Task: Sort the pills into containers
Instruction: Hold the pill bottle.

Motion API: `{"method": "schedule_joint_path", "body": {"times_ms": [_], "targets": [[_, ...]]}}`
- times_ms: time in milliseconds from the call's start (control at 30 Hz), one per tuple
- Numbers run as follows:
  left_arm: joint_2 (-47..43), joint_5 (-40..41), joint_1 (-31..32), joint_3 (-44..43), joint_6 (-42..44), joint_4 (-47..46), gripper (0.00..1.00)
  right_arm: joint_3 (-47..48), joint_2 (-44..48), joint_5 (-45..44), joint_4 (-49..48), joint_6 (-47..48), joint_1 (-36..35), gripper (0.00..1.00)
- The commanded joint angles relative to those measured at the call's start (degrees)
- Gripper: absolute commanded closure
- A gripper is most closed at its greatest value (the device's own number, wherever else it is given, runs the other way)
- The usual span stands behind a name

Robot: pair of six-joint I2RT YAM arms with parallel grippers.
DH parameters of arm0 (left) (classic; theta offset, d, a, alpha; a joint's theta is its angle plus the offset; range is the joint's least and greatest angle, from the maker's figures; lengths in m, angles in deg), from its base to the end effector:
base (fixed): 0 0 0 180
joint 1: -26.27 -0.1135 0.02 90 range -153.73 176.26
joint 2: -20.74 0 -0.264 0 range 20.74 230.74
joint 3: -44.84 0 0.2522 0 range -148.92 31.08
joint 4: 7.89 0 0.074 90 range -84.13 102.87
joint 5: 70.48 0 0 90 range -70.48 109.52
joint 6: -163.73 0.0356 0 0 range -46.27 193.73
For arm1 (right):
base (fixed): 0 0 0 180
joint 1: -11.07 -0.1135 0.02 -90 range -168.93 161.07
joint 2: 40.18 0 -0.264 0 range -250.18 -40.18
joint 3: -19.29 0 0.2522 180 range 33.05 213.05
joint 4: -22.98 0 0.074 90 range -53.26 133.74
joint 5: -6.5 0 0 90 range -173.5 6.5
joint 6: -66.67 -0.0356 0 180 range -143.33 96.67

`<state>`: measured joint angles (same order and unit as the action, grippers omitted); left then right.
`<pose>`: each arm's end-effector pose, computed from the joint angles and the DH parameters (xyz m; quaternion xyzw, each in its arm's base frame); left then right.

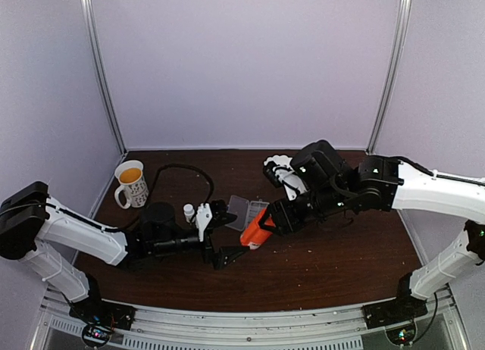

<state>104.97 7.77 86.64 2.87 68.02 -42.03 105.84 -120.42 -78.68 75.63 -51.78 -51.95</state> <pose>0.1360 -0.2538 0.1912 0.4046 0.6368 -0.4202 0.5043 0.1341 0.2700 0.3222 -0.2905 0.8809 0.2933 0.2314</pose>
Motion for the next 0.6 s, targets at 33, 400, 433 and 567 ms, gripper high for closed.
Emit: {"method": "schedule_joint_path", "body": {"times_ms": [33, 400, 433, 567], "targets": [[0.3, -2.2, 0.1, -2.6, 3.2, -0.2, 0.02, -0.7, 2.4, 3.1, -4.6, -0.4, 0.0, 0.57], [0.4, -4.0, 0.2, -3.1, 4.0, 0.8, 0.21, -2.2, 3.2, 7.0, -8.7, -1.5, 0.1, 0.59], [0.2, -4.4, 0.2, -3.0, 3.9, 0.8, 0.26, -2.4, 3.3, 7.2, -8.9, -1.5, 0.1, 0.59], [-1.0, -6.3, 0.2, -2.8, 3.5, 0.3, 0.46, -3.3, 3.8, 7.5, -9.6, -1.2, 0.1, 0.60]]}}
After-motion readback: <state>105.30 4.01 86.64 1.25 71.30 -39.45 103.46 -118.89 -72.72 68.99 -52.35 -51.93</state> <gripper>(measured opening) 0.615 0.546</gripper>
